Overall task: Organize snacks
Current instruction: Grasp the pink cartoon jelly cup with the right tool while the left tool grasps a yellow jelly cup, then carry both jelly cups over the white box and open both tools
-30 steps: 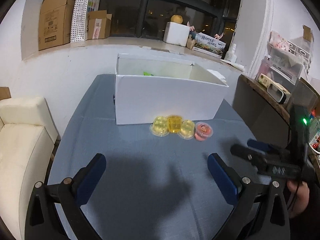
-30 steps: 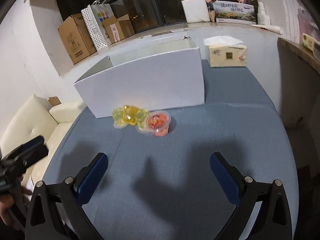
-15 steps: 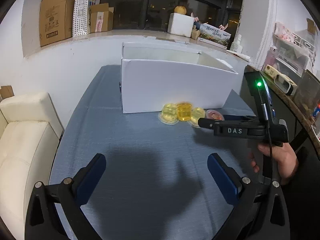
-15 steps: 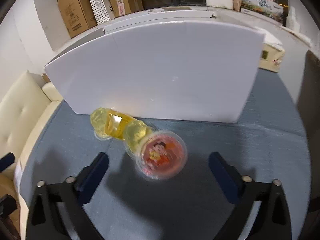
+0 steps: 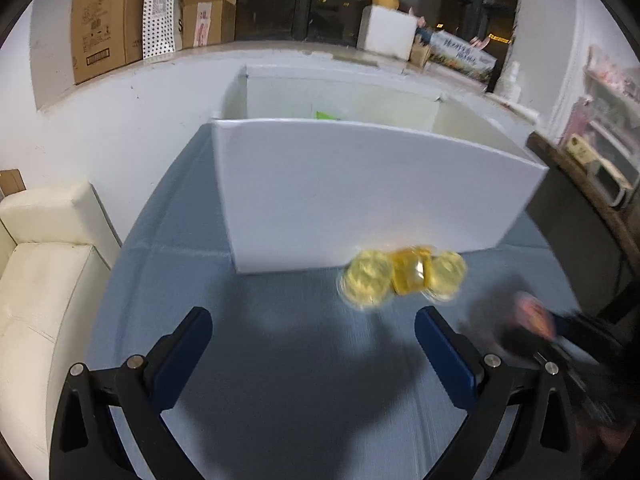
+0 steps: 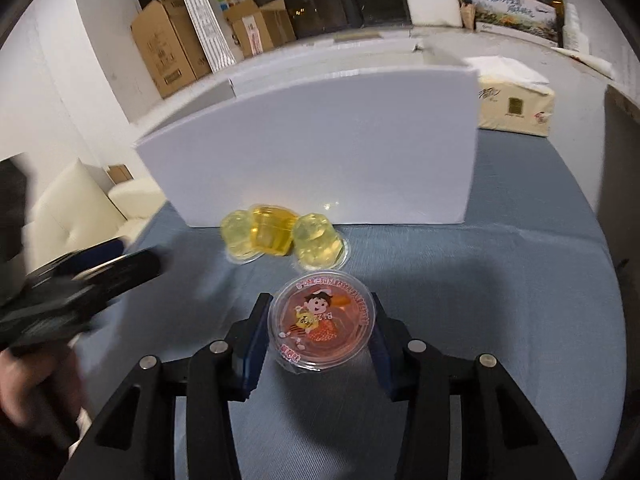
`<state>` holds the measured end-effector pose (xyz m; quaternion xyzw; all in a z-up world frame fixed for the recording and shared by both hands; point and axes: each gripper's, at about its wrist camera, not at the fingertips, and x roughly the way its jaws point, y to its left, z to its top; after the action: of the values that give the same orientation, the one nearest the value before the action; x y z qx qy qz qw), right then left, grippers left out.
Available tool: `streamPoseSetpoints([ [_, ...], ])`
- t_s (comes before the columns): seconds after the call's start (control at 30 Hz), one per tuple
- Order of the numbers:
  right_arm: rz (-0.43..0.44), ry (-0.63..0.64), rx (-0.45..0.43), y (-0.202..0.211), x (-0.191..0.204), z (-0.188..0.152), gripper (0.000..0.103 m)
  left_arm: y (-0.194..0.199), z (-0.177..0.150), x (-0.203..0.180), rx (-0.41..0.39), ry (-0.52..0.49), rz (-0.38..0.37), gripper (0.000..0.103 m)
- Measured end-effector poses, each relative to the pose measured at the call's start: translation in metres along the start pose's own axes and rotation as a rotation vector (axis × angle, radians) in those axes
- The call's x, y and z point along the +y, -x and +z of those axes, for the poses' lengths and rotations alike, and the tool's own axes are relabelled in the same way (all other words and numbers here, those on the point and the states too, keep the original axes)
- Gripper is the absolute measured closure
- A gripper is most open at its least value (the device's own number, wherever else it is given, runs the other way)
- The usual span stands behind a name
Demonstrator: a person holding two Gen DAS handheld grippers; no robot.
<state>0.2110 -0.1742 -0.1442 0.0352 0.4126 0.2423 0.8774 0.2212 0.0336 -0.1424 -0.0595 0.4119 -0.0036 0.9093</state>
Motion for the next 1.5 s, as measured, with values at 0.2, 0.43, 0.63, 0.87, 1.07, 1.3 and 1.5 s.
streamPoseSetpoints([
  [0.2,0.014,-0.041,-0.039,0.026,-0.003,-0.012,0.054,-0.036,0.008,-0.015,0.050,-0.006,0.080,0.000],
  [0.43,0.029,-0.086,-0.050,0.036,-0.017,-0.022,0.054,-0.052,0.015,-0.021,0.065,-0.002,0.103,0.007],
  [0.63,0.035,-0.082,-0.054,0.037,-0.013,-0.023,0.054,-0.057,0.015,-0.030,0.082,-0.012,0.011,0.045],
  [0.87,0.031,-0.082,-0.062,0.040,-0.011,-0.023,0.054,-0.049,0.012,-0.033,0.070,-0.014,-0.054,0.064],
  [1.07,0.032,-0.069,-0.079,0.044,-0.005,-0.019,0.054,-0.004,-0.002,-0.026,0.001,-0.019,-0.085,0.064],
  [1.3,0.040,-0.050,-0.114,0.049,0.005,-0.002,0.054,0.074,-0.007,-0.023,-0.127,-0.061,-0.126,0.064],
  [1.5,0.053,-0.023,-0.193,0.060,0.014,0.049,0.054,0.116,0.037,-0.011,-0.246,-0.089,-0.131,0.064],
])
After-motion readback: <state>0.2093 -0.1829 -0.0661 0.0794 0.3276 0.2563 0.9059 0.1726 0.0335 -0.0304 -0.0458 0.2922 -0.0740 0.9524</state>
